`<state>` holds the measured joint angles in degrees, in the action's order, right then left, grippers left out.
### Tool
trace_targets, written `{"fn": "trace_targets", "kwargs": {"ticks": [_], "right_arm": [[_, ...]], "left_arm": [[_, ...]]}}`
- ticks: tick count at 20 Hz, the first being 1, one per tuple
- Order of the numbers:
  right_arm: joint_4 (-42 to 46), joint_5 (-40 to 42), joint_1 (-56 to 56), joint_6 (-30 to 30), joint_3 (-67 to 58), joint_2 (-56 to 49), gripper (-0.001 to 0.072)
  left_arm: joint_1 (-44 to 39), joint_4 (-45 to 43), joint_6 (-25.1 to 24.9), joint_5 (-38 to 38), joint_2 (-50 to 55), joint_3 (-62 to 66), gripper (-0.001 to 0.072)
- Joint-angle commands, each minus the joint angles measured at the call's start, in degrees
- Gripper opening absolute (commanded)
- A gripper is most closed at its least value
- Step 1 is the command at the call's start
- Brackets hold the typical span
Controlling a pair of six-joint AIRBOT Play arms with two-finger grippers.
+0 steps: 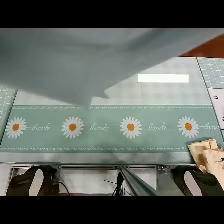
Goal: Fold the shirts.
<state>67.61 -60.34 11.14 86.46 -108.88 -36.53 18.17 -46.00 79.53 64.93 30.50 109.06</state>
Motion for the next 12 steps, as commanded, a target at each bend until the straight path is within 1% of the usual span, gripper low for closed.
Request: {"fn": "trace_targets", "kwargs": {"ticks": [1, 4, 6, 7, 9, 10, 12], "right_arm": [[12.57, -14.91, 0.00, 6.27, -5.81, 4.02, 0.0029], [19.76, -33.09, 0.00, 5.73, -6.99, 3.91, 0.0029], [23.34, -44.50, -0.02, 2.19, -6.99, 2.47, 0.0029], [22.84, -45.92, -1.44, 3.82, -6.62, 1.62, 0.0029], [22.88, -45.99, -3.65, 3.23, -4.96, -0.63, 0.0029], [23.10, -45.97, -3.61, 2.78, -3.45, -2.49, 0.0029], [19.82, -45.94, -3.61, 1.92, 0.98, -6.99, 0.0029]], "left_arm": [[0.13, -14.49, 6.73, 11.45, -0.42, 13.51, 0.0022], [0.13, -19.93, 7.37, 23.04, -0.17, 14.03, 0.0022], [0.13, -21.38, 7.30, 29.16, 0.04, 10.36, 0.0022], [0.13, -21.33, 7.13, 31.54, 0.07, 6.86, 0.0023], [0.13, -20.68, 7.13, 35.69, 0.46, -1.88, 0.0022], [0.13, -20.15, 6.67, 35.80, 0.72, -6.75, 0.0022], [0.09, -16.85, 5.40, 31.69, 1.51, -16.98, 0.0022]]}}
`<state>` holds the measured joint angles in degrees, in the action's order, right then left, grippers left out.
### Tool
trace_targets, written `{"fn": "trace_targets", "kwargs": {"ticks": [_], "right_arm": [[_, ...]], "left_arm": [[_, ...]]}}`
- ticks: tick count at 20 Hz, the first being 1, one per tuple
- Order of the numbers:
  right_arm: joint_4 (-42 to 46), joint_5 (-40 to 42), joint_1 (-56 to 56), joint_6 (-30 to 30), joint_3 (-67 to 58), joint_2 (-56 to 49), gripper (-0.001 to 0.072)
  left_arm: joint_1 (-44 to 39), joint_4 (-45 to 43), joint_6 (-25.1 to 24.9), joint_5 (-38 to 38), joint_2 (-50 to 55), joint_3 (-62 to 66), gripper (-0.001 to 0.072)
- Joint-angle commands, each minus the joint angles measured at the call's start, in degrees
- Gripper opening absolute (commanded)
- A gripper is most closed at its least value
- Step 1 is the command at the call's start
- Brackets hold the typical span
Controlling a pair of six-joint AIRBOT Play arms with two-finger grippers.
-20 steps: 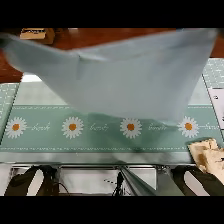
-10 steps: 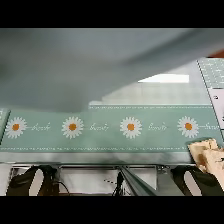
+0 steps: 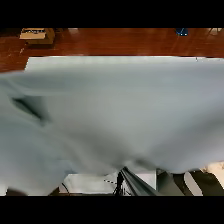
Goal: Fold the shirts.
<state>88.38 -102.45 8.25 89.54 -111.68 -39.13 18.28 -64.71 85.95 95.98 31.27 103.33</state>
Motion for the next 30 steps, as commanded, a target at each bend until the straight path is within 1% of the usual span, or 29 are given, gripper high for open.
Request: {"fn": "trace_targets", "kwargs": {"ticks": [1, 3, 5, 6, 8, 10, 11, 14, 16, 19, 21, 22, 23, 24, 25, 26, 27, 28, 29, 30], "right_arm": [[-3.63, -3.82, -0.72, -1.92, 6.51, -7.74, 0.0029], [-5.66, -2.91, -0.72, -4.04, 10.80, -15.72, 0.0029], [-5.55, 1.20, -0.72, -5.42, 11.87, -24.79, 0.0029], [-5.64, 4.50, -0.72, -5.60, 11.89, -28.81, 0.0029], [-6.47, 12.72, -0.72, -5.55, 11.87, -36.04, 0.0029], [-7.67, 20.63, -0.72, -3.85, 11.87, -41.31, 0.0030], [-9.03, 24.24, -0.72, -2.67, 11.89, -43.58, 0.0029], [-12.50, 32.48, -0.72, -0.74, 11.89, -49.07, 0.0030], [-13.38, 36.28, -0.74, 0.83, 11.89, -52.17, 0.0030], [-13.55, 38.27, -0.72, 2.03, 11.89, -56.37, 0.0031], [-13.55, 36.09, -0.72, 2.38, 11.89, -58.90, 0.0033], [-13.55, 34.53, -0.72, 2.36, 11.89, -59.95, 0.0081], [-13.51, 32.74, -0.72, 2.12, 11.89, -60.74, 0.0177], [-13.49, 31.01, -0.72, 0.46, 11.87, -60.94, 0.0221], [-13.18, 28.55, -0.39, -2.89, 11.74, -60.61, 0.0270], [-12.28, 25.20, 0.22, -6.47, 11.37, -59.95, 0.0323], [-10.27, 21.03, 1.03, -9.64, 11.17, -58.75, 0.0371], [-8.13, 16.15, 2.01, -11.30, 11.19, -57.48, 0.0388], [-10.45, 13.75, 4.35, -10.62, 11.78, -55.95, 0.0462], [-13.33, 12.76, 6.64, -10.75, 12.92, -54.53, 0.0470]], "left_arm": [[-0.04, 4.11, -2.01, -3.65, 1.60, -16.17, 0.0022], [-0.26, 9.33, -4.87, -12.61, 4.55, -23.54, 0.0023], [-1.11, 13.31, -7.82, -18.71, 10.19, -26.53, 0.0022], [-1.97, 13.81, -9.44, -21.57, 13.55, -26.47, 0.0023], [-4.31, 13.77, -13.07, -29.77, 19.87, -26.43, 0.0023], [-6.54, 13.77, -18.60, -37.27, 26.62, -26.43, 0.0024], [-7.41, 13.75, -19.78, -39.50, 29.92, -26.43, 0.0024], [-9.05, 13.75, -19.91, -45.31, 40.04, -26.43, 0.0024], [-9.46, 13.79, -19.91, -47.56, 45.97, -26.43, 0.0024], [-10.14, 13.77, -19.69, -46.47, 51.80, -26.43, 0.0024], [-10.73, 13.79, -19.67, -43.71, 54.31, -26.43, 0.0026], [-10.82, 13.77, -19.69, -41.38, 55.28, -26.43, 0.0056], [-10.78, 13.66, -19.71, -38.86, 55.82, -26.43, 0.0142], [-10.34, 12.81, -19.69, -35.87, 55.95, -26.43, 0.0220], [-9.60, 11.37, -19.67, -32.39, 55.76, -26.21, 0.0290], [-8.33, 9.31, -18.51, -27.43, 55.43, -25.68, 0.0343], [-6.62, 6.69, -14.45, -21.66, 55.01, -25.35, 0.0348], [-4.68, 4.42, -9.53, -15.50, 54.62, -25.51, 0.0348], [-2.69, 2.73, -6.58, -9.90, 54.38, -26.25, 0.0348], [-0.74, 3.02, -6.21, -6.14, 53.59, -28.55, 0.0348]]}}
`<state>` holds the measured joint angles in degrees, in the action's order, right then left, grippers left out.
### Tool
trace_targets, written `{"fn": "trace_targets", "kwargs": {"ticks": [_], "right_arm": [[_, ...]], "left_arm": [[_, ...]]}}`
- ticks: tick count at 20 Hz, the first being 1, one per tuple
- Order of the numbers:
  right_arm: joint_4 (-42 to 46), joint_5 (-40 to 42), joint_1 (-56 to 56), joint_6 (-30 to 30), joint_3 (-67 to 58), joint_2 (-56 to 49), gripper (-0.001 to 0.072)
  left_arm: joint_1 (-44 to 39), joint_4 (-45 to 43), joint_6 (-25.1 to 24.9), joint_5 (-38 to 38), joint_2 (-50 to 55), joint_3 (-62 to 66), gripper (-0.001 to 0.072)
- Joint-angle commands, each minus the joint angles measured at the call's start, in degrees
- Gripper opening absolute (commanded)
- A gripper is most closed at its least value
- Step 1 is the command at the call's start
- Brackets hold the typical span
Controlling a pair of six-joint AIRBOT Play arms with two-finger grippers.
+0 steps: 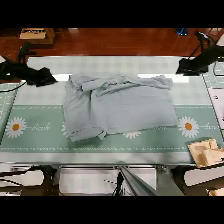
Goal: Fold the shirts.
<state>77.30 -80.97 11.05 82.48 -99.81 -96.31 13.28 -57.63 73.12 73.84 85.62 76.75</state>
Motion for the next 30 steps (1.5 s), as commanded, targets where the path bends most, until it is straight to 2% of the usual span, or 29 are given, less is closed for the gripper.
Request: {"fn": "trace_targets", "kwargs": {"ticks": [1, 4, 5, 6, 10, 13, 17, 18, 20, 21, 22, 26, 30], "right_arm": [[-4.04, -9.29, 6.03, -3.76, 2.89, 4.15, 0.0469], [-6.49, -7.85, 12.35, -4.96, 14.03, 10.08, 0.0469], [-8.11, -6.23, 14.36, -6.12, 18.67, 12.17, 0.0470], [-9.64, -4.76, 16.04, -7.28, 22.75, 13.92, 0.0481], [-15.19, -1.99, 20.28, -10.27, 34.12, 17.68, 0.0499], [-16.55, -0.79, 19.87, -10.51, 35.50, 17.97, 0.0498], [-18.08, -0.92, 19.85, -10.78, 35.50, 17.97, 0.0498], [-18.21, -1.14, 19.85, -10.75, 35.50, 17.97, 0.0498], [-18.53, -2.10, 19.85, -10.75, 35.50, 18.05, 0.0498], [-18.47, -2.62, 19.85, -10.75, 35.50, 18.36, 0.0498], [-18.40, -2.82, 19.85, -10.73, 35.50, 18.80, 0.0498], [-10.14, -2.40, 20.92, -10.51, 36.30, 20.11, 0.0498], [-12.15, -1.09, 26.97, -10.97, 44.19, 20.11, 0.0500]], "left_arm": [[5.66, -3.87, 6.19, 17.73, -2.03, -5.11, 0.0348], [7.45, -3.87, 3.58, 15.63, -8.20, -19.32, 0.0359], [7.45, -3.65, 3.04, 13.99, -10.08, -24.15, 0.0514], [7.41, -2.91, 2.91, 12.46, -11.41, -28.22, 0.0605], [7.26, 4.50, -0.66, 6.86, -12.31, -40.33, 0.0616], [5.81, 7.69, -0.68, 0.28, -12.26, -44.92, 0.0613], [1.05, 9.05, -0.39, -4.74, -11.04, -45.79, 0.0607], [-0.37, 10.16, 0.07, -7.21, -10.64, -45.79, 0.0591], [-2.40, 12.24, 1.33, -11.58, -10.34, -45.79, 0.0235], [-3.23, 13.55, 1.20, -12.37, -10.29, -45.75, 0.0109], [-3.74, 13.73, 0.81, -12.41, -10.32, -45.64, 0.0026], [-3.54, 13.70, -2.36, -8.72, -10.58, -45.64, 0.0025], [-3.54, 13.70, -3.72, -6.95, -10.67, -45.64, 0.0025]]}}
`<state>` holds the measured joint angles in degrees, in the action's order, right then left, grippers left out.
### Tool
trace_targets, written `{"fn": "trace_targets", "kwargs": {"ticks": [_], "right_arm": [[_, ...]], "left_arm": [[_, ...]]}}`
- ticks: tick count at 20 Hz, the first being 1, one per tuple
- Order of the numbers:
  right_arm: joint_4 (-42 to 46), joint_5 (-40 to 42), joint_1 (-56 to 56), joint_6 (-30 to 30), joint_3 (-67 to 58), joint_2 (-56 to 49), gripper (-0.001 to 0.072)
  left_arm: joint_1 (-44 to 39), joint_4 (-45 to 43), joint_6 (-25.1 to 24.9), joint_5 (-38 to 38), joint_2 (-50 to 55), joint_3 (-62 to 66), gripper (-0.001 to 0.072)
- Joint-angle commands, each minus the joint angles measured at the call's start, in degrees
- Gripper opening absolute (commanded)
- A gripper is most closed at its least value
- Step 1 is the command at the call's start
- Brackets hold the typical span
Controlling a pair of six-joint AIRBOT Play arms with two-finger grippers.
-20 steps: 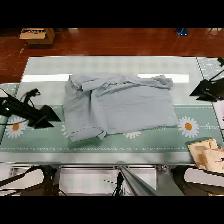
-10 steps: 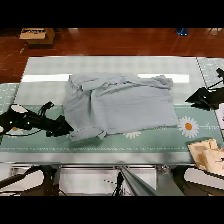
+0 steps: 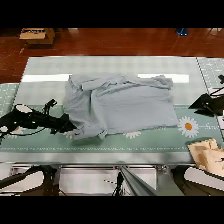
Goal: Fold the shirts.
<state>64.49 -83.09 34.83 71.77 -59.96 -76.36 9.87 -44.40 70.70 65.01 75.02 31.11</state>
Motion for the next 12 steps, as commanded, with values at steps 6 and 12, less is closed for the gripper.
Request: {"fn": "trace_targets", "kwargs": {"ticks": [6, 12], "right_arm": [[-7.54, 9.75, 3.91, -2.93, 15.37, 0.13, 0.0498], [-11.32, 19.28, -5.16, -1.46, 20.04, -2.51, 0.0497]], "left_arm": [[-0.13, 0.50, -2.29, 1.88, -0.07, 0.02, 0.0025], [-0.13, 0.52, -2.82, 1.97, -0.04, 0.22, 0.0025]]}}
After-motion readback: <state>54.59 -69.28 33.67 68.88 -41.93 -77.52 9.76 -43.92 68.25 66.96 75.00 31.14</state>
